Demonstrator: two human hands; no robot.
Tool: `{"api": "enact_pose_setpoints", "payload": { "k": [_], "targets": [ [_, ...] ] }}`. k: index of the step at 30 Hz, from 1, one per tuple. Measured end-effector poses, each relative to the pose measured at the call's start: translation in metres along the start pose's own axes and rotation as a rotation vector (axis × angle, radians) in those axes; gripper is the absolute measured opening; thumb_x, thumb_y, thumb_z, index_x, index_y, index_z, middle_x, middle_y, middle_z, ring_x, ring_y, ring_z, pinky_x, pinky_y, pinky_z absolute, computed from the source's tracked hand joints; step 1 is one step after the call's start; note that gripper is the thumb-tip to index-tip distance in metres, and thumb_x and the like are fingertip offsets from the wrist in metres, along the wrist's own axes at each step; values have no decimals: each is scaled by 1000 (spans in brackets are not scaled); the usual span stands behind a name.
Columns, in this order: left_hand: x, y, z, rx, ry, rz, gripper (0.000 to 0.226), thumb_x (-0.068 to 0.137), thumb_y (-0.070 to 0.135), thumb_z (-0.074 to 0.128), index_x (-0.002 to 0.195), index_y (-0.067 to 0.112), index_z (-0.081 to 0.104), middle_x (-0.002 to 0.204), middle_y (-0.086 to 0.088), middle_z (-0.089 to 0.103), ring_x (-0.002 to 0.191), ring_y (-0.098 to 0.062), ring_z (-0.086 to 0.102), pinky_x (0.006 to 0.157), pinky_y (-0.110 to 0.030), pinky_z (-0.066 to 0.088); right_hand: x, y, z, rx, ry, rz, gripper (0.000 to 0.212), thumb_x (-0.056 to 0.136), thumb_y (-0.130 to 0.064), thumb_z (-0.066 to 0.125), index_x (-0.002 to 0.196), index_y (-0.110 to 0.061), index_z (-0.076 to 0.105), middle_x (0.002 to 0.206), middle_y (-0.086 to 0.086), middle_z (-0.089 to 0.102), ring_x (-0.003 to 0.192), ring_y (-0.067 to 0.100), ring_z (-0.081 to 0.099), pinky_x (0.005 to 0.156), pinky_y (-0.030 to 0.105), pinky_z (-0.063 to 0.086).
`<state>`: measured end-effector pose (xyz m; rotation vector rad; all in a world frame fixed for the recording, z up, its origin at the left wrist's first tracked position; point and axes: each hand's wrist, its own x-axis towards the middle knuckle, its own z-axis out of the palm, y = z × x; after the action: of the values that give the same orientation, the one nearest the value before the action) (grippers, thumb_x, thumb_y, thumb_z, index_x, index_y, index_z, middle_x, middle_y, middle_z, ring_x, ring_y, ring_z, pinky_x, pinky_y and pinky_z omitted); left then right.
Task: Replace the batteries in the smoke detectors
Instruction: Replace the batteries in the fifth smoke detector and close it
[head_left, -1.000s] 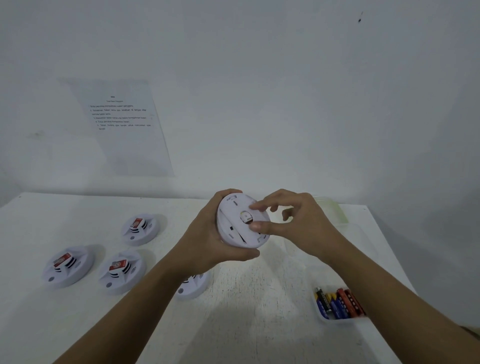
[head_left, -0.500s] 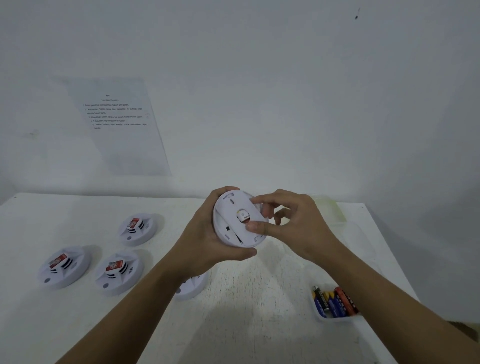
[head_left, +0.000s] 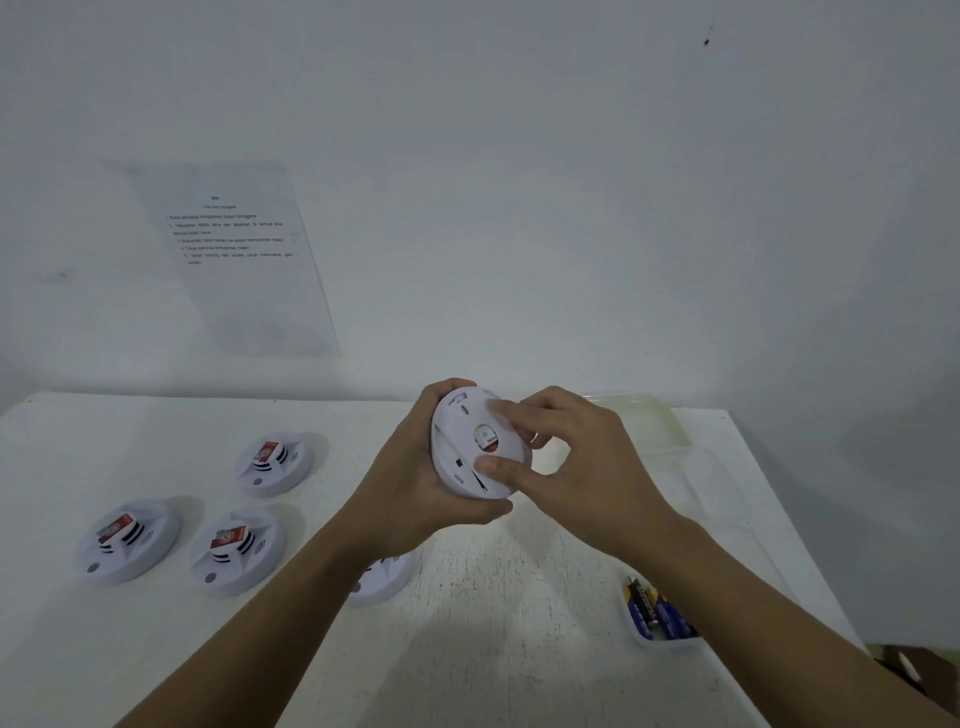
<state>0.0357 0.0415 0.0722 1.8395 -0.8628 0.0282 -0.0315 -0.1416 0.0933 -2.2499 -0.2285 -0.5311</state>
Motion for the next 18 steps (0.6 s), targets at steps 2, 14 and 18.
{"api": "enact_pose_setpoints", "payload": {
  "k": [2,14,18],
  "targets": [
    [-1,-1,1,-22,-18,-7,86,64,27,91,135,23,43,125,17,59,118,-16,60,91,-21,55,-1,0,1,-21,-13,-14,46,81,-47,77,124,-30,71,100,-13,60,91,2,56,77,9,46],
    [-8,-17,1,20,-58,-133,90,71,57,82,140,20,39,141,0,52,126,-8,53,111,-41,47,-3,-8,6,-229,-167,-45,44,93,-58,51,133,-41,61,103,-7,49,98,9,51,85,18,44],
    [-6,-15,1,44,-65,-130,80,69,34,84,136,31,41,135,6,55,125,-18,56,106,-30,50,0,-8,5,-131,-120,7,41,86,-55,66,126,-45,65,96,-7,54,88,5,53,79,19,46]
  ]
}}
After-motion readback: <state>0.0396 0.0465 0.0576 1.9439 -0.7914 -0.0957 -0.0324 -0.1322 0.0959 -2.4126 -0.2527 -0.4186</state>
